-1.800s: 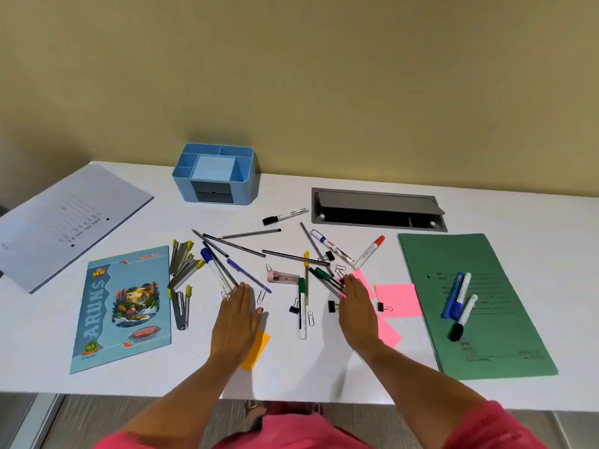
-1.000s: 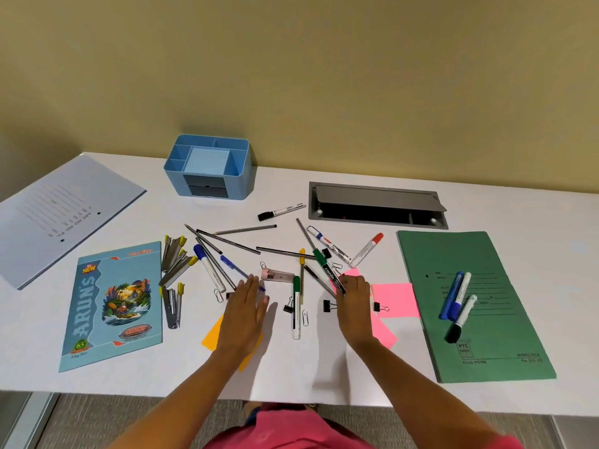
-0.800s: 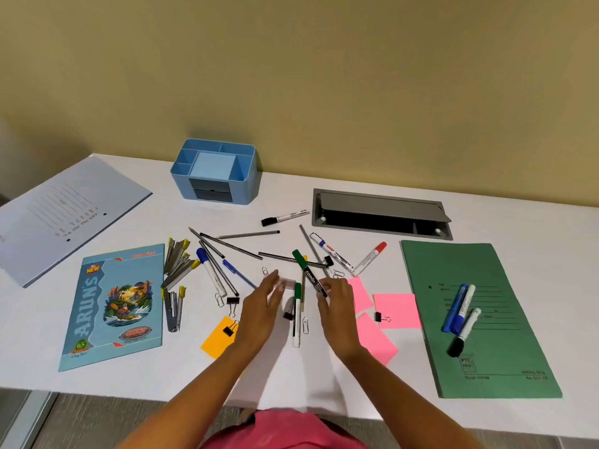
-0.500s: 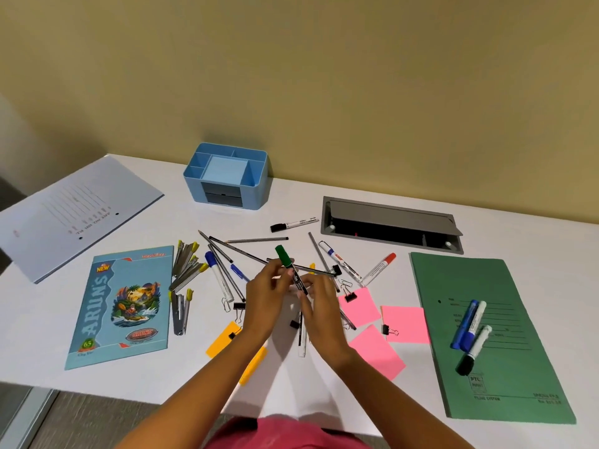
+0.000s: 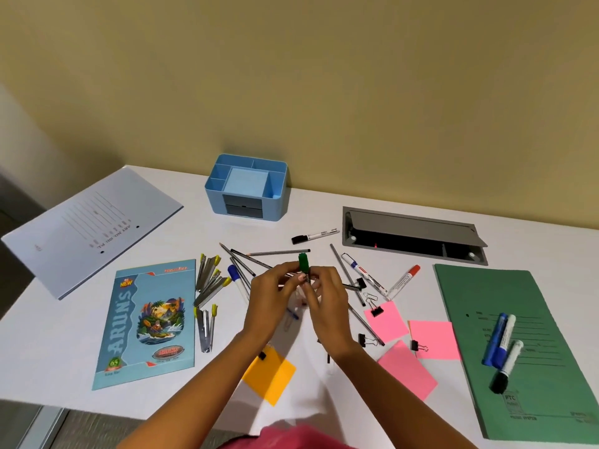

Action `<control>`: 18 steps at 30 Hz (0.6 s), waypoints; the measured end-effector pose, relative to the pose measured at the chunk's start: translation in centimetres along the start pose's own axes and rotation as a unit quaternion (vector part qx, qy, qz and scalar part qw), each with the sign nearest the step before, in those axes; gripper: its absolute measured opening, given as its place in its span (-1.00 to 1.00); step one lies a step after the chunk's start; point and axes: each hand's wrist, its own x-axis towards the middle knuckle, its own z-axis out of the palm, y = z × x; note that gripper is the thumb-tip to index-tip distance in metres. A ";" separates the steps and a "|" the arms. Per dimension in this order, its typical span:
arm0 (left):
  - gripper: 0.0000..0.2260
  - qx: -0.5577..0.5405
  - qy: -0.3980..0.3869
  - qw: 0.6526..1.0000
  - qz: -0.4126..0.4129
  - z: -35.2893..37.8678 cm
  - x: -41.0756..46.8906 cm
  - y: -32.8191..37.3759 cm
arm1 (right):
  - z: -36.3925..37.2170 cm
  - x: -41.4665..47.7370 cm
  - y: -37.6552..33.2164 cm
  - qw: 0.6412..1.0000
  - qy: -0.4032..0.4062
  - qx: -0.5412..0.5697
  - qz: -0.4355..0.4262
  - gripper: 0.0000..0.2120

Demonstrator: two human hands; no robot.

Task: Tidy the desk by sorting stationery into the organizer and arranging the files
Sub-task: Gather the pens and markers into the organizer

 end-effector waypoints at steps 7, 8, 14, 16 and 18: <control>-0.75 0.143 0.044 0.989 0.021 -4.1 5.0 -2.8 | 1.8 4.2 -1.0 0.999 0.026 0.013 0.013 -0.88; -0.73 0.160 0.047 0.986 0.015 -4.7 6.1 -3.2 | 2.1 5.0 -1.1 0.999 0.025 0.024 0.026 -0.88; -0.62 0.270 0.040 0.962 0.014 -7.8 13.3 -5.1 | 3.9 9.5 -2.1 0.996 0.053 0.061 0.047 -0.90; -0.59 0.320 0.035 0.945 0.051 -8.6 15.7 -5.6 | 4.5 11.0 -2.4 0.995 0.067 0.060 0.043 -0.92; -0.54 0.376 0.031 0.923 0.081 -9.3 17.7 -6.7 | 5.4 12.3 -2.0 0.994 0.071 0.064 0.050 -0.91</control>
